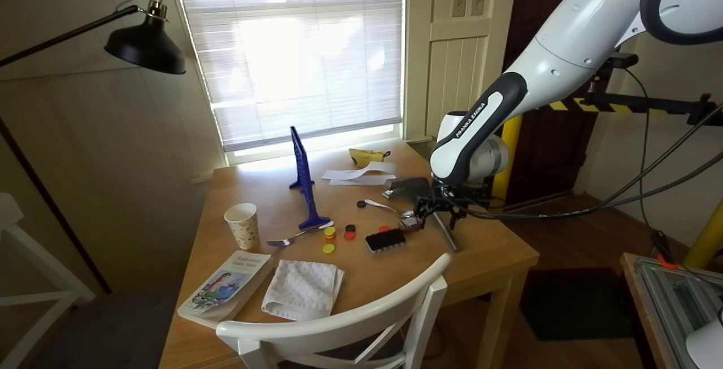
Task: Put the black object on the paper towel using the spatula
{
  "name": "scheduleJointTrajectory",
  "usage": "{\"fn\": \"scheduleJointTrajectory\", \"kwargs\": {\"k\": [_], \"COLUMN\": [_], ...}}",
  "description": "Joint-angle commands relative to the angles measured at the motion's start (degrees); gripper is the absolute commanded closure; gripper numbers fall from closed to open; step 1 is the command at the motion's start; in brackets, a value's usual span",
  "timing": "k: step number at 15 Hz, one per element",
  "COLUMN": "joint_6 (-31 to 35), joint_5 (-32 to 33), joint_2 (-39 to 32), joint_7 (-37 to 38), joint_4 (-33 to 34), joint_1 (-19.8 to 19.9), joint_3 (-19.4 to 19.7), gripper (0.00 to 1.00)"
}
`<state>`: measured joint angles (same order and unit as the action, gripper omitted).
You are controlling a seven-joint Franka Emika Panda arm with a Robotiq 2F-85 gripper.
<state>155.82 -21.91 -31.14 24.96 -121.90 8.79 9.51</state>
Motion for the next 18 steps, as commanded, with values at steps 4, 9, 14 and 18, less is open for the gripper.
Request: {"fn": "scheduleJointTrajectory", "kwargs": {"k": [4,9,14,18], "joint_6": [0.1,-1.0,-5.5,-12.4], "joint_5": [3.2,4.2,13.7,20.6], "joint_2": [-0.1,2.4,14.1,26.7], "joint_7": [0.5,0.6,3.8,-3.6], "joint_4": [-0.3,-2.0,-10.4,-17.1], "joint_1": [-1.0,-1.4,-6.9,-5.8], "joint_3": [3.0,3.6,10.2,8.2], "gripper": [0.61,0.95,0.94,0.94]}}
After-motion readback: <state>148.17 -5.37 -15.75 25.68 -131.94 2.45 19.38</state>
